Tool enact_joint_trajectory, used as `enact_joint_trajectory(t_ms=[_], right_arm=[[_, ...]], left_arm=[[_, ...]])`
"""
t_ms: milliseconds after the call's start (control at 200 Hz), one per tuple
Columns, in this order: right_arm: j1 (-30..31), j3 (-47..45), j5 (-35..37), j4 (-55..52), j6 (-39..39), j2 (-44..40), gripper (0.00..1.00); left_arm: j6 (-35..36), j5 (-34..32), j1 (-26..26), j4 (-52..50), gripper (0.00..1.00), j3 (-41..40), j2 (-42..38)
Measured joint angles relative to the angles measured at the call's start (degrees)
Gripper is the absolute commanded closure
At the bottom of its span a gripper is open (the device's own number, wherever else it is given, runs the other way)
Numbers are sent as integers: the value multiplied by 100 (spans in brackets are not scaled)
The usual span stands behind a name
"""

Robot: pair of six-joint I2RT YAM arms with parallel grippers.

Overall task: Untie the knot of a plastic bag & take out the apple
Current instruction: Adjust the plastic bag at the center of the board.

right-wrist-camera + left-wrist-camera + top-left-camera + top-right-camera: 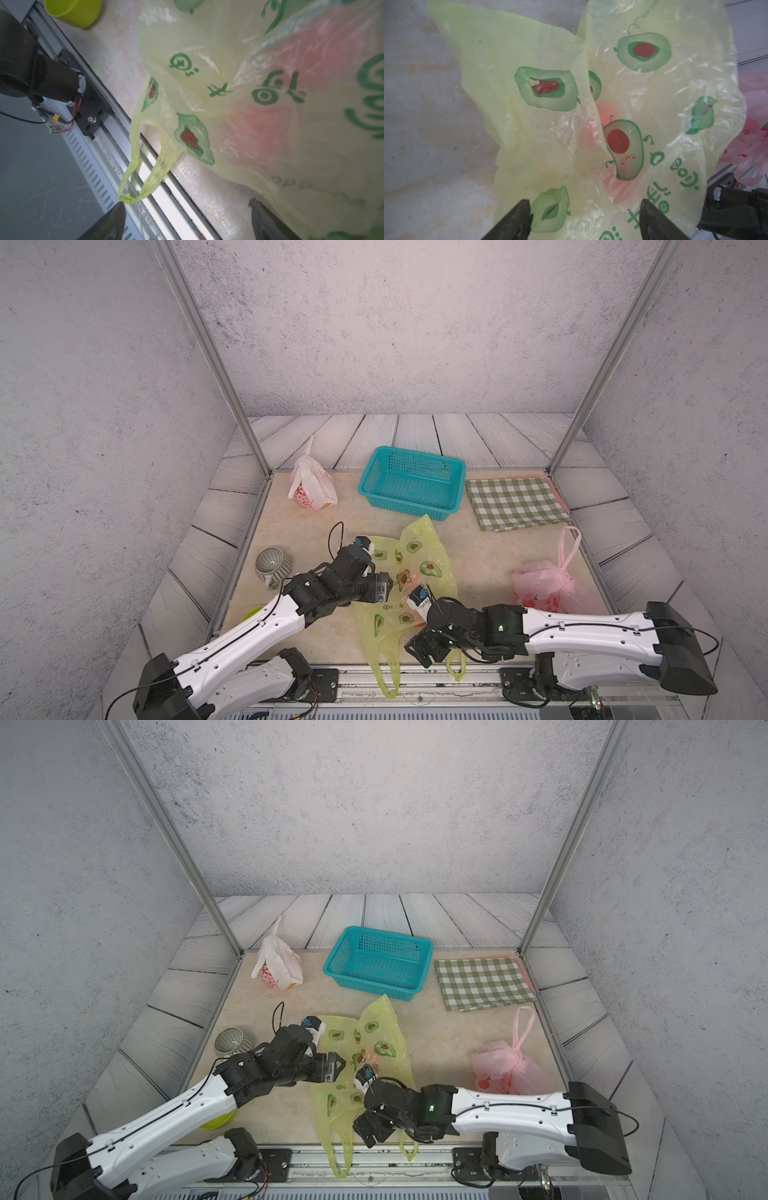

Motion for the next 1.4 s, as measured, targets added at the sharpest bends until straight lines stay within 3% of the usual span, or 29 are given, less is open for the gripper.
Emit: enact_joint_trajectory(t_ms=[130, 325, 420, 510, 746, 876, 1086, 1401], right_arm=[[0, -188, -15, 232, 166, -72, 5], [-17, -131, 446, -345, 68, -1222, 4], [-151, 59, 739, -835, -4, -1860, 4], [-291, 105, 962, -1204, -31, -2286, 4], [-348, -68, 1119, -1705, -31, -2570, 4], [-348, -164, 1119, -1849, -28, -2710, 4], [-348, -282, 1156, -2037, -17, -3169, 4], [-345, -409, 1161, -2118, -15, -3318, 4]], left_arm=[[247, -402, -461, -197, 27, 382, -227], [1198, 114, -767, 15, 25, 378, -584], [1969, 323, -1003, -101, 20, 566, -345], [2931, 361, -1379, -219, 8, 734, -195], [5390, 358, -1609, -866, 6, 1200, -33], [6227, 238, -1609, -1104, 1, 1185, 271], [6481, 22, -1609, -831, 1, 855, 614], [6186, -651, -1609, -192, 2, 654, 1707]])
